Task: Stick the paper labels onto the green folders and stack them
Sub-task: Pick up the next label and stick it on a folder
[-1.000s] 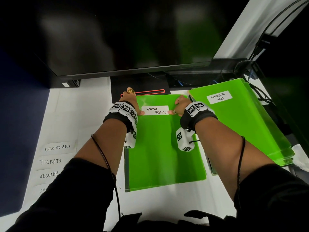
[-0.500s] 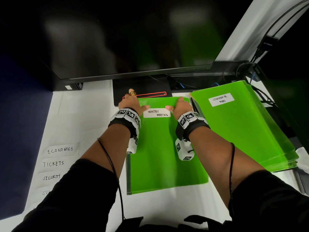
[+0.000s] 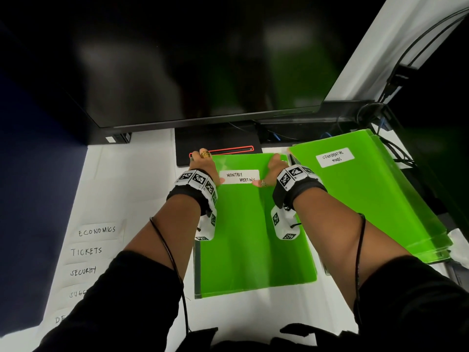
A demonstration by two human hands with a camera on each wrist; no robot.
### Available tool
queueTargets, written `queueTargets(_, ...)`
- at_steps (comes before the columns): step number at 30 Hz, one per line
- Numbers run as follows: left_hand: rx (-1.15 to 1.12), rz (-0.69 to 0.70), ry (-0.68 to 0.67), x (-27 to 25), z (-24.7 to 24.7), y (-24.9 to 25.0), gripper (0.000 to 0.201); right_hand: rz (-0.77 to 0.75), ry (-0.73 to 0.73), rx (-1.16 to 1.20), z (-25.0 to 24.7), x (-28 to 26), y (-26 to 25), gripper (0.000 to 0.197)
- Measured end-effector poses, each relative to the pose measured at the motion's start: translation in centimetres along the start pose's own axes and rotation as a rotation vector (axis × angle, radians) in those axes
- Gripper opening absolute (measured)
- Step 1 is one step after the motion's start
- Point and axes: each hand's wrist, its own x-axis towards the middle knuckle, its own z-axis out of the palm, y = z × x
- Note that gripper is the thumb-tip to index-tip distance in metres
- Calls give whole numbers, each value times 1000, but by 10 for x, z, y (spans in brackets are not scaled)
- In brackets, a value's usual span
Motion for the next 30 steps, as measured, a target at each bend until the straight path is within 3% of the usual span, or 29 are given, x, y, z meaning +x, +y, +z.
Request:
queueTargets(5, -10, -8, -49, -4, -4, 1, 105, -5, -22, 90, 1, -1, 1, 138)
queueTargets(8, -31, 4, -24, -5, -4, 0, 113, 14, 38, 152, 6, -7, -4, 135)
queueTargets(12, -97, 1, -24, -1, -3, -4, 107, 15, 23, 178, 1, 0, -4, 123)
queueTargets(14, -145, -26, -36, 1, -3, -6, 96, 0, 11, 191, -5, -2, 1, 106)
queueTargets(18, -281, -8, 42, -4, -6, -8, 53, -120, 73, 282, -1, -5, 17, 32)
queueTargets(19, -317, -12, 53, -5, -6, -10, 50, -134, 92, 320, 1, -7, 18, 27)
queueTargets(22, -243, -38, 128, -15, -7, -17, 68, -160, 135, 365, 10, -18, 17, 43)
queueTargets(25, -214, -150, 171, -22, -1, -28, 78, -192, 171, 346, 20, -39, 13, 73)
queueTargets(30, -321, -141, 231, -27, 3, -34, 55, -220, 198, 284, 29, -60, 3, 93)
